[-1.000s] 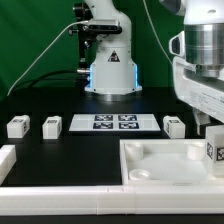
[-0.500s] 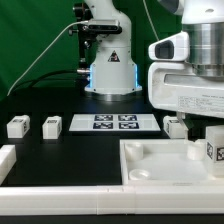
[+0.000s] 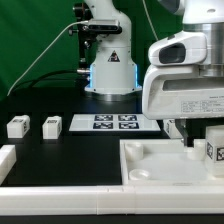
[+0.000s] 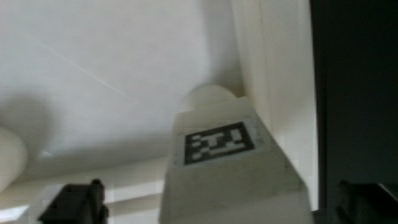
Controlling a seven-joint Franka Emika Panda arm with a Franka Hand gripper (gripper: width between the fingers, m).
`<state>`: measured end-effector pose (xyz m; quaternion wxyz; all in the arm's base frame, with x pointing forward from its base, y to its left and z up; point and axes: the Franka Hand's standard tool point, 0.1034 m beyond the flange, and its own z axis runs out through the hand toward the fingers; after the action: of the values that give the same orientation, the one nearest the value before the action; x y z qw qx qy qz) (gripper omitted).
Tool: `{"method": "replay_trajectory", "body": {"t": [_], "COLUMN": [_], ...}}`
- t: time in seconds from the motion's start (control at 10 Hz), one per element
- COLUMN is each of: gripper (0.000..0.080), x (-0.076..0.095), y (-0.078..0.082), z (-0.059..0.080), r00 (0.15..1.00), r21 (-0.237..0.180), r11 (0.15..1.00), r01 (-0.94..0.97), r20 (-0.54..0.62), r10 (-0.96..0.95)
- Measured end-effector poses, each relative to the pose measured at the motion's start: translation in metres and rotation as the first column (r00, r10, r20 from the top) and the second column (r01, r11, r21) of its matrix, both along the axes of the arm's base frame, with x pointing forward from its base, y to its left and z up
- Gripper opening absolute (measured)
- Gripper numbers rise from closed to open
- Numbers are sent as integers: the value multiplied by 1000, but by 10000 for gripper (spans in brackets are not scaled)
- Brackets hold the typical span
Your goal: Assemble one leg
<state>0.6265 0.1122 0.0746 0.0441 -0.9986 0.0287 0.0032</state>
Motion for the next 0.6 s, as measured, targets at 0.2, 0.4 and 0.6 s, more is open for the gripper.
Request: {"method": "replay_trajectory", "body": {"t": [0.2,0.4,0.6], "gripper": [649,507,368], "x": [0,0,0], "y": [-1,-1,-1], "z": [0,-1,-1], "r00": [983,987,987], "r21": [-9,-6,-6], "r11": [983,987,987], "r01": [-182,-162,-162], "r20": [18,17,17], "r10": [182,162,162]}}
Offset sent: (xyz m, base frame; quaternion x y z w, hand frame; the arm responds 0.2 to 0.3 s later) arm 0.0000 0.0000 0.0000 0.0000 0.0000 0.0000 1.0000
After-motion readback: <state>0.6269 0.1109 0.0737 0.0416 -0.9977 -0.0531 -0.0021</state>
